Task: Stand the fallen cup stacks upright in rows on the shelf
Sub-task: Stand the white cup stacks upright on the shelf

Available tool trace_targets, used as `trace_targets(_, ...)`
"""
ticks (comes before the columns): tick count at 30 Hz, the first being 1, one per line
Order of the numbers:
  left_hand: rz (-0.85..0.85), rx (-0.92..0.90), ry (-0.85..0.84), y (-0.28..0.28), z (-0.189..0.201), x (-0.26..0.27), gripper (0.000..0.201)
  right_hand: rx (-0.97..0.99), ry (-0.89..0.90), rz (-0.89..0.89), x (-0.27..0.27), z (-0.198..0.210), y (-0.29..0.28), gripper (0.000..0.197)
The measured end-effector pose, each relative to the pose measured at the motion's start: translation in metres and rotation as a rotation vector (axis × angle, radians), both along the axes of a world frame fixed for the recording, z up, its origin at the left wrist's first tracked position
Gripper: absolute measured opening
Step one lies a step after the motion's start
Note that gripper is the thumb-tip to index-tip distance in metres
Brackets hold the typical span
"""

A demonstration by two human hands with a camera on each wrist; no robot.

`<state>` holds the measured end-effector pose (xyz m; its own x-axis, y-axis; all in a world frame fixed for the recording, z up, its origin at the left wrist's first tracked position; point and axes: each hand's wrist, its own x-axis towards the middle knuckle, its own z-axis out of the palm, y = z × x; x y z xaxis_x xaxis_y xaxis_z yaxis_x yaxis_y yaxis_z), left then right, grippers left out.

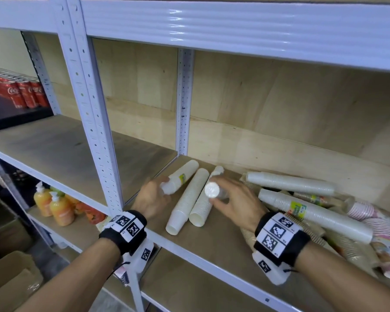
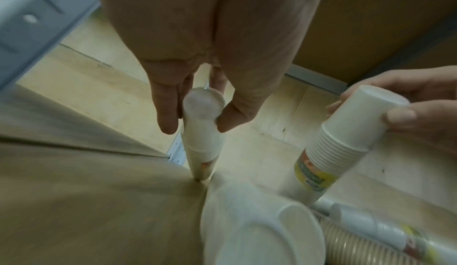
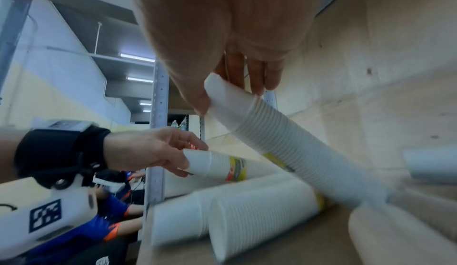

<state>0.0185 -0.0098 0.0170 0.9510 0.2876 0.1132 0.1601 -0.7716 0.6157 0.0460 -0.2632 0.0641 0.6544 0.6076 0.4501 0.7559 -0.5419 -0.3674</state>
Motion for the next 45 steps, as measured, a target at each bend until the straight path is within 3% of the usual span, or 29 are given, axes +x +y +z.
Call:
trace_targets(7,-0.027,-0.023,-0.328,-0.013,0.056,0.017,0.024,0.292,0.053,-0.198,0.032,0.052,-0.008,0.026)
trace_targets(14,-0.026,0.014,-0.407,-0.013,0.103,0.055,0.038,0.435,0.030,-0.269,0.071,0.094,-0.006,0.037)
trace_targets(19,-0.034,0.105,-0.387,-0.003,0.132,0.081,0.038,0.492,0.025,-0.262,0.093,0.118,0.012,0.026)
trace_targets(28,-0.074,0.120,-0.356,0.016,0.166,0.114,0.036,0.486,0.114,-0.231,0.128,0.121,0.067,0.031)
trace_targets(45,-0.158,0.027,-0.234,0.029,0.154,0.155,0.040,0.250,0.249,-0.268,0.176,0.099,0.125,0.035)
